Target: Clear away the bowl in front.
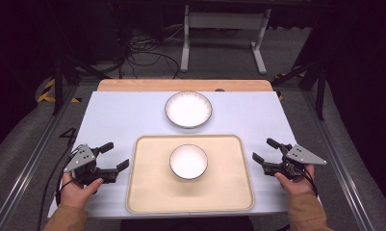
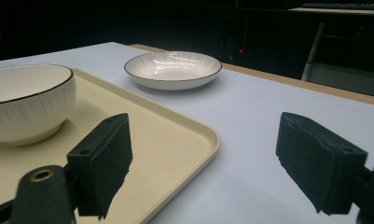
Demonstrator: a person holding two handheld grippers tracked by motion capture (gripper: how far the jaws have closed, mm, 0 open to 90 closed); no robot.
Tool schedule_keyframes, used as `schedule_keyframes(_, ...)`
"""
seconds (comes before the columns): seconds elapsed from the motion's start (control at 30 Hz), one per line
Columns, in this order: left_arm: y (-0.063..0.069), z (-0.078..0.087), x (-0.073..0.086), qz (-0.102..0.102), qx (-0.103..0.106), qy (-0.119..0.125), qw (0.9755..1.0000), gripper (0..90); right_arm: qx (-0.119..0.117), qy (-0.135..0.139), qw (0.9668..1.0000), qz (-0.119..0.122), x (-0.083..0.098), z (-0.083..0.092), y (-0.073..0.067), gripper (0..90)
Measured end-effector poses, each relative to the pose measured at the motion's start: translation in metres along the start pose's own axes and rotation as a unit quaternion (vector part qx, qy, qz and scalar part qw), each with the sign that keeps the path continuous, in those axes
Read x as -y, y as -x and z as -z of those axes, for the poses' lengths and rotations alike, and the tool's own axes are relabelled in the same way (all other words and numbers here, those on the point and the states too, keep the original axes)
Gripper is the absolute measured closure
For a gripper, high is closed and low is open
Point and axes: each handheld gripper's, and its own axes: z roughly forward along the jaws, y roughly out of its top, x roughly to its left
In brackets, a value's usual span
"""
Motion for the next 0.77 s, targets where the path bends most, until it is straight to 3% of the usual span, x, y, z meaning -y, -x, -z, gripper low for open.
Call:
schedule_keyframes(0.1,-0.002,-0.001,0.006,0.005,0.002,0.006,1.0,10.9,0.004,0.001,1.0,-0.002,0.002,0.0,0.0,18.4)
schedule_keyframes(0.23,-0.003,-0.002,0.009,-0.004,-0.003,0.012,0.9999,10.8,0.005,0.003,0.9999,-0.009,0.005,0.001,0.002,18.2)
schedule_keyframes(0.47,-0.002,-0.005,0.012,-0.016,-0.011,-0.001,0.9998,10.8,0.005,0.004,0.9999,-0.013,0.008,0.001,0.003,18.0)
schedule_keyframes(0.77,0.001,-0.004,0.01,-0.016,-0.013,0.0,0.9998,10.9,0.007,0.005,0.9999,-0.014,0.009,0.001,0.003,18.0)
